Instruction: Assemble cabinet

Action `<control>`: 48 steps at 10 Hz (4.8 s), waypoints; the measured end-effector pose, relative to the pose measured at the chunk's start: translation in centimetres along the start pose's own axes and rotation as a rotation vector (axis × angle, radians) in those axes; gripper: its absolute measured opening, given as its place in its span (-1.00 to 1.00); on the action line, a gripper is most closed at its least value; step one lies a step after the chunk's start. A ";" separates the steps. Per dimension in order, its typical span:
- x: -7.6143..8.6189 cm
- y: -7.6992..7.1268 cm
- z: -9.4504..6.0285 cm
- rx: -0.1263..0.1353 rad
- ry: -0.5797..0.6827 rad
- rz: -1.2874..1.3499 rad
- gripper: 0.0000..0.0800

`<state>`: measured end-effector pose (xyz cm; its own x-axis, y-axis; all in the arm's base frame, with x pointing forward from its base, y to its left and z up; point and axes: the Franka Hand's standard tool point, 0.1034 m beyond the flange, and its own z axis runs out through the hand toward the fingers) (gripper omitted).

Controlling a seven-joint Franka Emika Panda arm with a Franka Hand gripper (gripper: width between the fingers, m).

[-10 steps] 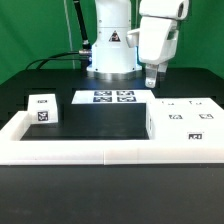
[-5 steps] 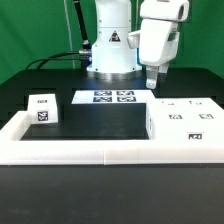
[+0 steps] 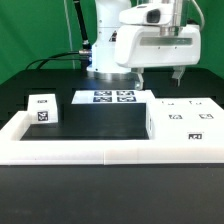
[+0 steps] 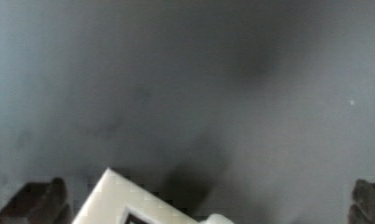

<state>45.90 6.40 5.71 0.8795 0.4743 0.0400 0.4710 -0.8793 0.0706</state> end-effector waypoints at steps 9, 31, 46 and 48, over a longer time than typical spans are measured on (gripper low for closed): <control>1.7 -2.4 3.6 0.040 0.001 0.420 0.99; 4.5 0.0 5.2 0.042 0.065 0.408 0.99; 4.1 -0.7 3.5 0.044 0.051 0.355 -0.99; 4.7 -0.1 1.6 0.039 0.063 0.327 -0.99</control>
Offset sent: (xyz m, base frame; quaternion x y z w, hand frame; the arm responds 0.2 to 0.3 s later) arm 0.0000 0.0000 0.0000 0.0000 0.0000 0.1296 0.9916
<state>50.11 8.60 4.26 0.9790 0.1678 0.1155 0.1683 -0.9857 0.0057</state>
